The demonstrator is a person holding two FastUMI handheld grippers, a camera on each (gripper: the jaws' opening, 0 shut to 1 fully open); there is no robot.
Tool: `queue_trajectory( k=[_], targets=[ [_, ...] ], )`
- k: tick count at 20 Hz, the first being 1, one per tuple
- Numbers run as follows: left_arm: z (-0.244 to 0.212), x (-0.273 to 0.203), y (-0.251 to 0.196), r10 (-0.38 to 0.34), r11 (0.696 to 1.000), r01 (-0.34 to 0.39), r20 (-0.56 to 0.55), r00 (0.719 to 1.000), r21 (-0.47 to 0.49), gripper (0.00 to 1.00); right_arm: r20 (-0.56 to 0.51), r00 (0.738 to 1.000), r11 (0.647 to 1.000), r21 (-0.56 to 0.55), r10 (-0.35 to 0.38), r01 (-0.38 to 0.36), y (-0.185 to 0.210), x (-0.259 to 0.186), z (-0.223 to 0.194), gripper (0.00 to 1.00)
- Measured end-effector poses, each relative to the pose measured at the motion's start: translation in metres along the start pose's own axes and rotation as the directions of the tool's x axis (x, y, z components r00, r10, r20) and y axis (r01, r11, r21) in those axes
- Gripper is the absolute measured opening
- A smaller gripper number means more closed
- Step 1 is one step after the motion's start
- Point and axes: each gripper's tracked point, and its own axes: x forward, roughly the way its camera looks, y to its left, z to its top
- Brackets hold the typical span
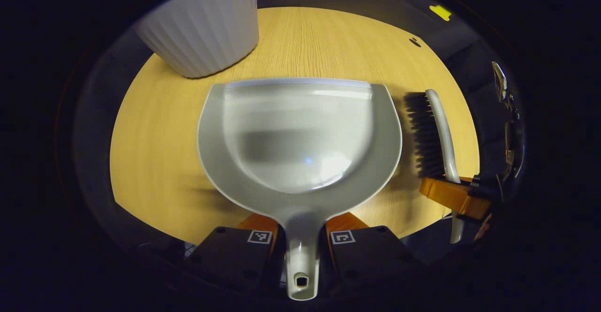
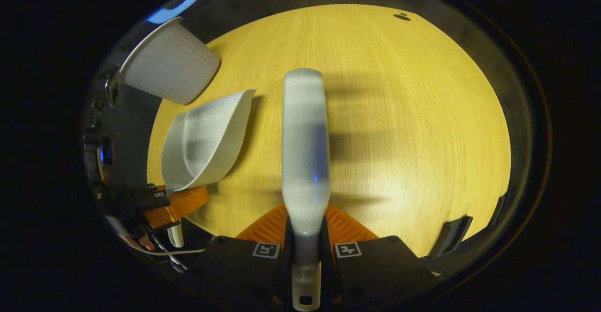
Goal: Pick up the small broom and dustpan from the desktop, sweep the trash into the dustpan with the broom, and then empty the trash into the garbage bin.
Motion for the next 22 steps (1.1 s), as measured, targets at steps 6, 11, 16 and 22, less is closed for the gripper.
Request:
queue_trajectory(
  k=[6,11,16,22],
  targets=[
    [0.004,0.008,-0.001,0.059,0.998,-0.060,-0.066,0.996,-0.011,0.29,-0.093,0.995,0.999,0.034,0.037,-0.034,0.011,0.006,0.004,0.28],
    [0.000,0.012,-0.004,0.041,0.999,-0.044,-0.096,0.995,-0.030,0.29,-0.111,0.992,0.997,0.062,0.051,-0.045,0.004,0.009,0.007,0.28],
    [-0.002,0.012,-0.006,-0.014,0.999,0.009,-0.104,0.994,-0.046,0.30,-0.106,0.993,0.998,0.048,0.045,-0.040,0.003,0.007,0.007,0.29],
    [0.005,-0.014,-0.016,-0.033,0.999,0.030,-0.063,0.997,-0.039,0.78,-0.026,0.998,0.998,0.022,0.062,-0.062,0.007,-0.024,0.018,0.75]
  ],
)
